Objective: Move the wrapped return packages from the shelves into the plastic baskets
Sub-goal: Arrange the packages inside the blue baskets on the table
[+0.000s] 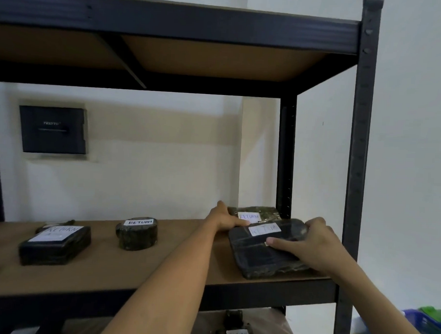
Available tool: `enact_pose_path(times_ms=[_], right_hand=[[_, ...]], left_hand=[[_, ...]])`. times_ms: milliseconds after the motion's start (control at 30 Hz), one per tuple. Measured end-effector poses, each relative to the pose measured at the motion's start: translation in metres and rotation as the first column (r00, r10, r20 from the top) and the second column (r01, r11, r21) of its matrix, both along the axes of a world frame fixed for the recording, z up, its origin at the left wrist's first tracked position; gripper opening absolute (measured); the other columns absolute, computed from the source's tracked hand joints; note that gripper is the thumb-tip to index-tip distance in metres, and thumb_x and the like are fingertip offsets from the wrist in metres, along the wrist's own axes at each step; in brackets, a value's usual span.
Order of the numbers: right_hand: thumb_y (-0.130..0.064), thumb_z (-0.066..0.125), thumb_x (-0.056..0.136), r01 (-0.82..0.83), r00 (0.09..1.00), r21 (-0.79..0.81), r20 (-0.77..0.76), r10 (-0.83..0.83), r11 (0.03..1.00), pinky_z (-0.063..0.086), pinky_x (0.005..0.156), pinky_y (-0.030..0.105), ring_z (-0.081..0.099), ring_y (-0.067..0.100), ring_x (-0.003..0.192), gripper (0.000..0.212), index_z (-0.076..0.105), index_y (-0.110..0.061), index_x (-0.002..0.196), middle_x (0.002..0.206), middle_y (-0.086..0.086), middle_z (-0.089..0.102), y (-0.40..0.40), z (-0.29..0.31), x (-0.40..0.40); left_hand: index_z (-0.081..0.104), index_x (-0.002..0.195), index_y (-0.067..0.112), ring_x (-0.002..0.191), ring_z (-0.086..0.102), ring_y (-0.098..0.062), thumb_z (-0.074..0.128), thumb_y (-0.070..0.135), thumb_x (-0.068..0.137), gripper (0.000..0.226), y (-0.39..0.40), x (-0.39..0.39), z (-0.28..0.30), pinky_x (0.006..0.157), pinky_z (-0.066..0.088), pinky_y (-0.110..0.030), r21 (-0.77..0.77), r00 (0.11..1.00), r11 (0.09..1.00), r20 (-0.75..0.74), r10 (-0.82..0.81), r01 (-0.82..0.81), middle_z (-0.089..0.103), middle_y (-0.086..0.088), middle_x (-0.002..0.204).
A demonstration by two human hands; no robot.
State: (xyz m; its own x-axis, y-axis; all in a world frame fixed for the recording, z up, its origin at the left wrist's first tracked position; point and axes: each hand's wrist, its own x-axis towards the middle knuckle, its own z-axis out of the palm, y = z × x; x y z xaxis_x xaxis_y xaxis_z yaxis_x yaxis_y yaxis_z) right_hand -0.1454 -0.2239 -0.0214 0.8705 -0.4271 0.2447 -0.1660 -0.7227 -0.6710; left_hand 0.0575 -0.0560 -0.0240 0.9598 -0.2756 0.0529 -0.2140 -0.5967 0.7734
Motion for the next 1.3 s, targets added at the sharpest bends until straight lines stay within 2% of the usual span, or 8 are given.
enact_pose_path(times_ms=[100, 200, 367, 500, 600, 767, 1033, 1300], right_hand=[[-0.071, 0.09, 0.043, -0.058, 0.992, 0.095, 0.115, 0.047, 0.994, 0.051, 0.067, 0.026, 0.06, 0.019, 0.1, 0.101, 0.039, -0.019, 0.114, 0.117, 0.004, 0.056, -0.002, -0.003, -0.002], [-0.068, 0.093, 0.038, -0.118, 0.977, 0.189, 0.196, 0.081, 0.975, 0.059, 0.073, 0.031, 0.068, 0.018, 0.095, 0.097, 0.057, -0.013, 0.109, 0.106, 0.0, 0.069, -0.006, -0.008, -0.001], [-0.055, 0.095, 0.04, -0.28, 0.944, 0.332, 0.265, 0.196, 0.901, 0.059, 0.073, 0.031, 0.072, 0.014, 0.086, 0.072, 0.07, -0.02, 0.098, 0.092, -0.004, 0.077, -0.003, -0.012, -0.001], [-0.056, 0.099, 0.036, -0.367, 0.923, 0.411, 0.275, 0.27, 0.834, 0.059, 0.08, 0.033, 0.074, 0.014, 0.09, 0.084, 0.068, -0.023, 0.107, 0.097, -0.006, 0.078, 0.001, -0.016, 0.0], [-0.056, 0.101, 0.036, -0.408, 0.906, 0.423, 0.3, 0.299, 0.809, 0.064, 0.08, 0.038, 0.077, 0.014, 0.089, 0.093, 0.067, -0.019, 0.115, 0.1, -0.005, 0.079, 0.012, -0.021, -0.003], [-0.032, 0.098, 0.059, -0.474, 0.875, 0.455, 0.337, 0.347, 0.754, 0.065, 0.066, 0.039, 0.078, 0.015, 0.084, 0.063, 0.068, -0.016, 0.112, 0.099, 0.001, 0.079, 0.041, -0.02, -0.038], [-0.055, 0.096, 0.058, -0.346, 0.909, 0.46, 0.38, 0.171, 0.818, 0.064, 0.058, 0.04, 0.076, 0.021, 0.091, 0.079, 0.066, -0.02, 0.122, 0.111, 0.003, 0.075, 0.067, -0.045, -0.134], [-0.053, 0.093, 0.066, -0.135, 0.958, 0.457, 0.286, -0.001, 0.879, 0.064, 0.061, 0.045, 0.078, 0.021, 0.079, 0.061, 0.075, -0.011, 0.106, 0.097, 0.006, 0.079, 0.057, -0.09, -0.29]], left_hand=[[0.039, 0.131, 0.015, 0.103, 0.062, -0.017, 0.091, 0.03, 0.073, 0.079, 0.0, -0.009, -0.001, 0.087, 0.052, -0.031, -0.184, 0.997, 0.982, 0.07, -0.024, 0.036, 0.059, -0.006, 0.124], [0.052, 0.128, 0.014, 0.095, 0.062, -0.013, 0.088, 0.015, 0.076, 0.064, 0.005, -0.014, 0.002, 0.081, 0.05, -0.025, -0.291, 0.988, 0.956, 0.156, 0.005, 0.041, 0.062, -0.001, 0.115], [0.068, 0.121, 0.011, 0.102, 0.068, -0.017, 0.088, 0.016, 0.077, 0.048, 0.022, -0.019, 0.013, 0.092, 0.055, -0.03, -0.458, 0.982, 0.889, 0.168, 0.084, 0.003, 0.072, -0.001, 0.116], [0.07, 0.116, 0.018, 0.104, 0.07, -0.017, 0.083, 0.025, 0.083, 0.036, 0.046, -0.03, 0.028, 0.098, 0.056, -0.037, -0.567, 0.963, 0.822, 0.188, 0.192, -0.053, 0.074, -0.002, 0.116], [0.069, 0.11, 0.02, 0.1, 0.071, -0.017, 0.076, 0.025, 0.09, 0.022, 0.067, -0.057, 0.042, 0.086, 0.06, -0.031, -0.582, 0.95, 0.812, 0.236, 0.207, -0.032, 0.074, -0.005, 0.114], [0.063, 0.118, 0.016, 0.089, 0.076, -0.028, 0.067, 0.024, 0.098, 0.023, 0.106, -0.118, 0.059, 0.068, 0.065, -0.039, -0.712, 0.949, 0.702, 0.236, 0.211, 0.021, 0.073, -0.009, 0.111], [0.062, 0.116, 0.013, 0.07, 0.076, -0.031, 0.069, 0.031, 0.095, 0.029, 0.144, -0.222, 0.038, 0.063, 0.065, -0.036, -0.779, 0.966, 0.626, 0.18, 0.184, 0.026, 0.076, -0.016, 0.096], [0.064, 0.104, 0.007, 0.065, 0.076, -0.026, 0.074, 0.035, 0.092, 0.031, 0.123, -0.332, -0.025, 0.062, 0.064, -0.032, -0.772, 0.997, 0.635, 0.071, 0.041, 0.028, 0.076, -0.013, 0.084]])
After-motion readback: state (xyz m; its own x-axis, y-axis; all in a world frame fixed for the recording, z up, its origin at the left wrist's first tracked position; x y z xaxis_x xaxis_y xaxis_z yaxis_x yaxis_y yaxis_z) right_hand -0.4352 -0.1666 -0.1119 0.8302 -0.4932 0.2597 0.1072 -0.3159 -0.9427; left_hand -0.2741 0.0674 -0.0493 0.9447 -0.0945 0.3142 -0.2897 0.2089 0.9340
